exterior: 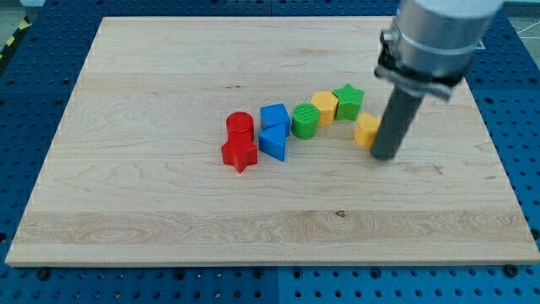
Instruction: Move yellow heart to the group of blocks
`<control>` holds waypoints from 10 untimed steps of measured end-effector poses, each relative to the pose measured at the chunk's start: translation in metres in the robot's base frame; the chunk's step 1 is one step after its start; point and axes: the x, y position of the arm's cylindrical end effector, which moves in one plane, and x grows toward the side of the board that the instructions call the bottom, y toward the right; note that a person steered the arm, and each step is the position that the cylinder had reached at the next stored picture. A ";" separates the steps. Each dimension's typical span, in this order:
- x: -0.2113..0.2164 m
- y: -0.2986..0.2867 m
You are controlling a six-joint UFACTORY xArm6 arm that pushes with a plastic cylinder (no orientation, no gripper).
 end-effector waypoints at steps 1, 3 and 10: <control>-0.004 0.000; -0.016 0.034; -0.022 -0.044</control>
